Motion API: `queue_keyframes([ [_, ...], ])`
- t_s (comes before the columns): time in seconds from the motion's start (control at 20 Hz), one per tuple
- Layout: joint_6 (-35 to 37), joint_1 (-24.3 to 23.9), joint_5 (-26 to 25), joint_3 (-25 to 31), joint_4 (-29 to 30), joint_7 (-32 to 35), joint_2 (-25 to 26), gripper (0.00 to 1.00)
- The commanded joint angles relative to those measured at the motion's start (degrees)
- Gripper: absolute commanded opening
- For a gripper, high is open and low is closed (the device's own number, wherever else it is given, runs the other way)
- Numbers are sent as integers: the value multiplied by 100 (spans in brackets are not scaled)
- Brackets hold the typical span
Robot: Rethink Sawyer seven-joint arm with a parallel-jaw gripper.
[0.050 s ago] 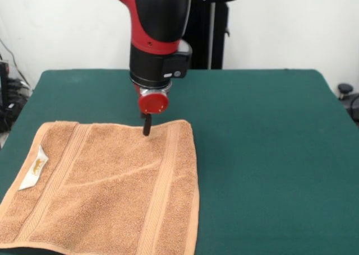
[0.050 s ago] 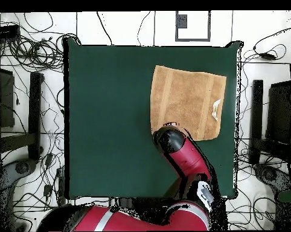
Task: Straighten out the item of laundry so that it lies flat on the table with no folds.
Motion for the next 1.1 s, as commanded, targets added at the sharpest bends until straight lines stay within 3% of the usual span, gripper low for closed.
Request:
queue_keyframes([
  [0.05, 34, 160, -169, 701, 100, 842, 79, 100],
  [1.1, 248, 371, -57, 559, -94, 1011, 181, 100],
])
